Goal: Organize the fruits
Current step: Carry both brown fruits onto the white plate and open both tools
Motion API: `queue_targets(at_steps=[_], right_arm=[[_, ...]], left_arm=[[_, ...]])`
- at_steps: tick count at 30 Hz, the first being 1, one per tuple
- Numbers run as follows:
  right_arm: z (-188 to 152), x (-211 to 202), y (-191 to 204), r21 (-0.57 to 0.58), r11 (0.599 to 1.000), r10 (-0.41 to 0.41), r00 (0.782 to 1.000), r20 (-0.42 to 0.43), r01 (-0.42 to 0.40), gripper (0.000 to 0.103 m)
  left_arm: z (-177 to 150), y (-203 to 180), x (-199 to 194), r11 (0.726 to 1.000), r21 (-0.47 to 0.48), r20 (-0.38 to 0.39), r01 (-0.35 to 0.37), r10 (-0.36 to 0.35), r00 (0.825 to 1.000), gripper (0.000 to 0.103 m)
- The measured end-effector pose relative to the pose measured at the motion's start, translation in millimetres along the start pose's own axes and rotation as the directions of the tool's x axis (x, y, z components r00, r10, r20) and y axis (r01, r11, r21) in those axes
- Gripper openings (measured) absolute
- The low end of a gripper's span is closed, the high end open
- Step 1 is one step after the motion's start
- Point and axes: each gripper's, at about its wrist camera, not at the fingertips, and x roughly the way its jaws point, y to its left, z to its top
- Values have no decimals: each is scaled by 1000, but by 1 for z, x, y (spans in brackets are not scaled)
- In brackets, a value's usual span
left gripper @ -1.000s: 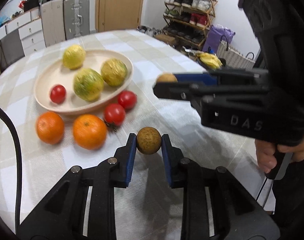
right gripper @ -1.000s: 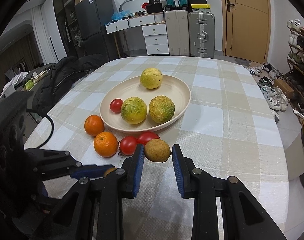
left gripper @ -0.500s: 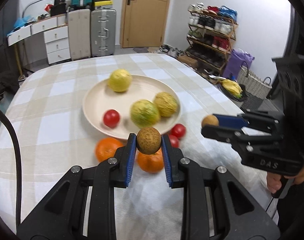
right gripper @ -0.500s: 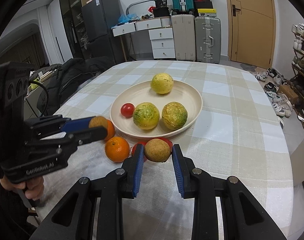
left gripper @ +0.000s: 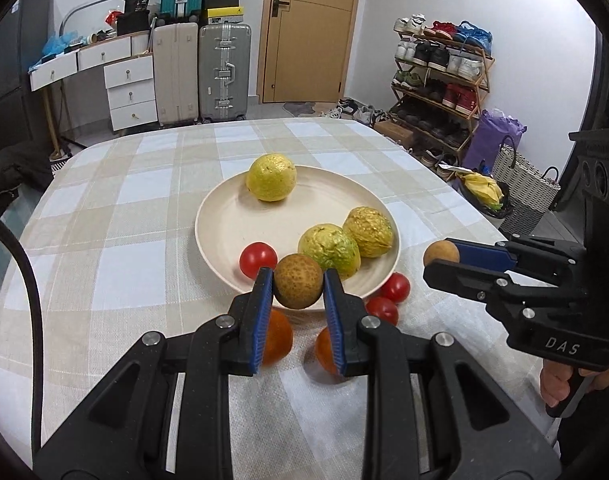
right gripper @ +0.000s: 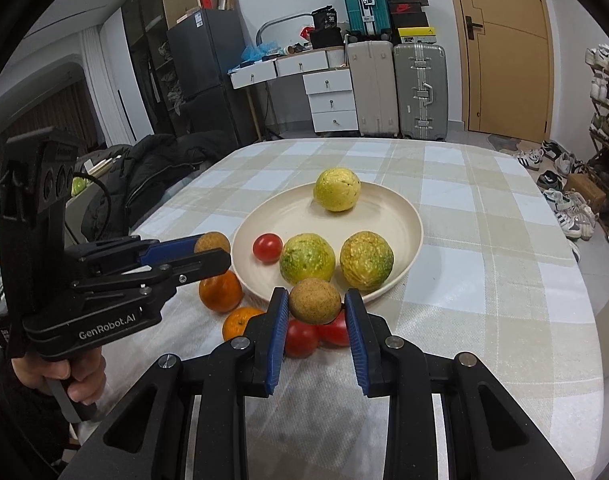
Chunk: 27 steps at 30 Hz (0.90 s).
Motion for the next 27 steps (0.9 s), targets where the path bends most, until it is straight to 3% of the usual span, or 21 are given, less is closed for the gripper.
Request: queue_targets(at_steps=[11, 27], right_arm=[[17, 18, -6, 30, 1000, -5, 1000, -14, 5, 29], [14, 53, -8, 39, 999, 1, 998, -69, 2, 29]], left_arm=[[9, 10, 32, 1000, -11, -28, -25, 25, 999, 23], [3, 13, 73, 999, -16, -81, -31, 30, 996, 23]])
